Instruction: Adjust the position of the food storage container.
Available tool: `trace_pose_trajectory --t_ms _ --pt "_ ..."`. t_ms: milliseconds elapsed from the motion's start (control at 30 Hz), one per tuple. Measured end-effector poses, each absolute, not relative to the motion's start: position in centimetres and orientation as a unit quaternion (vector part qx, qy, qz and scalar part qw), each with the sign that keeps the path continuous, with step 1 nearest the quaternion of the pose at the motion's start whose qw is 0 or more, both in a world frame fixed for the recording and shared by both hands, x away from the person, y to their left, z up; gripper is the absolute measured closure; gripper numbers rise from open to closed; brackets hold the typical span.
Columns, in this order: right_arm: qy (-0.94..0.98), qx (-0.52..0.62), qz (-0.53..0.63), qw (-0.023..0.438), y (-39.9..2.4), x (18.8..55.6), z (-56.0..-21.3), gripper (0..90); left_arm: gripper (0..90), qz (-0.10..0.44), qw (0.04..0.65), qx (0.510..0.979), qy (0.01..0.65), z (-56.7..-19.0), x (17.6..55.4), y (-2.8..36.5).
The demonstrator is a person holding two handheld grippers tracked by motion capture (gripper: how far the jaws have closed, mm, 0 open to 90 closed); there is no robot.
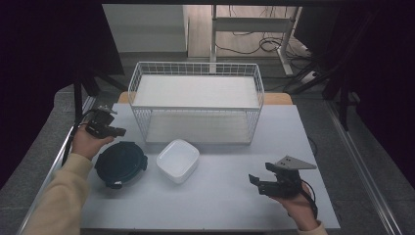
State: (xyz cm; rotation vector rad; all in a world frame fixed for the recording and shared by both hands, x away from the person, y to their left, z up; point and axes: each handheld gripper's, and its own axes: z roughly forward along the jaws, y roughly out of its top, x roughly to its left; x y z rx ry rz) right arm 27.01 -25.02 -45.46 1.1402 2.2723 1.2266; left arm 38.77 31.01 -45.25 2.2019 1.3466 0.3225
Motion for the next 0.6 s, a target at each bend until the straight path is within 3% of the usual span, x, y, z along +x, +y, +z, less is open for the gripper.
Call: trace_pose_trajectory --t_ms 600 --pt "0.801 0.391 0.427 0.152 -24.9 27.2 -45.9 22.5 90.0 0.090 0.243 0.822 0.508 -48.2 39.8 30.4"
